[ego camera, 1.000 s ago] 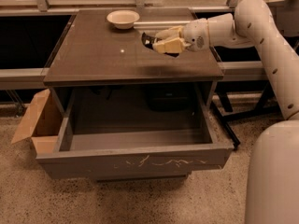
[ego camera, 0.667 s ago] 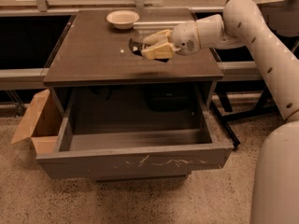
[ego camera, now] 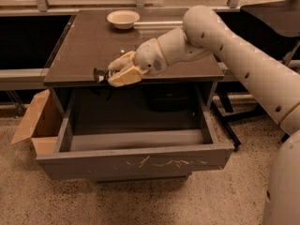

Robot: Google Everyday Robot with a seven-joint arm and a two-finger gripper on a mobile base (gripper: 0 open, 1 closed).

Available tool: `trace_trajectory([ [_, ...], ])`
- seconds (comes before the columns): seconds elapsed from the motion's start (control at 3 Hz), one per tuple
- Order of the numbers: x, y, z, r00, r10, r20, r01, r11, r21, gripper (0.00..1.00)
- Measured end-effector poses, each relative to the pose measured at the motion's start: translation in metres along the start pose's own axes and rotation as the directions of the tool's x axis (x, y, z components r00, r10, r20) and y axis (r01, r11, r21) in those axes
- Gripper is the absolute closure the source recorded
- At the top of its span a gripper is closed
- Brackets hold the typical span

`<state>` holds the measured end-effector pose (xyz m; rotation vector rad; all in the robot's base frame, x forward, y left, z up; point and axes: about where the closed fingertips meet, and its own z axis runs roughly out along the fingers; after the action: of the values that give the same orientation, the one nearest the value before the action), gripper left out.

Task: Place rxbar chocolate into top drawer

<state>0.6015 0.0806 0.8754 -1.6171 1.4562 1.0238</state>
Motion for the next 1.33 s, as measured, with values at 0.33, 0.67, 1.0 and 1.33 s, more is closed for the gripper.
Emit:
trace_trajectory([
  [0.33, 0.022, 0.036, 0.043, 0.994, 0.037, -0.098, -0.043, 0.9970, -0.063, 1.00],
  [0.67, 0.045, 0.054, 0.057, 0.983, 0.074, -0.168, -0.088, 0.9934, -0.074, 1.00],
  [1.0, 0.048, 0.057, 0.059, 0.982, 0.078, -0.174, -0.093, 0.9923, -0.081, 1.00],
  [1.33, 0.055, 0.057, 0.072, 0.978, 0.067, -0.199, -0.091, 0.9899, -0.109, 1.00],
])
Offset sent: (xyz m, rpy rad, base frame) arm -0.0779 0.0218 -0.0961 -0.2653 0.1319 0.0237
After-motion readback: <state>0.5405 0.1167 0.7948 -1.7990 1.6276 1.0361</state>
